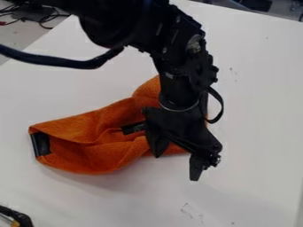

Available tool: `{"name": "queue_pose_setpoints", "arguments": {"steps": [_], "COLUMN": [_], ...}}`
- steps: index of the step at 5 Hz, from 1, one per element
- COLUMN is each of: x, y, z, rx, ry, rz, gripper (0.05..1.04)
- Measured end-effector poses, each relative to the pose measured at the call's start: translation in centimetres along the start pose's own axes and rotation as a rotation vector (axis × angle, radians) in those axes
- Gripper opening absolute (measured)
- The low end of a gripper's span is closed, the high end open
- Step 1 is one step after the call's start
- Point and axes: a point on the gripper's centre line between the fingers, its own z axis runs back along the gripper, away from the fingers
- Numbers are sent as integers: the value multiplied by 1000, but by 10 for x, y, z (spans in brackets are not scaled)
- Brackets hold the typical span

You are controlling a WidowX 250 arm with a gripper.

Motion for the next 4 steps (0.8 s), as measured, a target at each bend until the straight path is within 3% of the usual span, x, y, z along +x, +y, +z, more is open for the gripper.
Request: {"name": "queue_pose_setpoints", "arguments": {"steps": [1,3,4], "x": [-3,31,40], "y": [1,16,33], "z": [-4,16,9], "rx": [3,66,56], "ry": [26,24,21], "rz": [-5,-103,-120], "gripper": [1006,1006,1005]}}
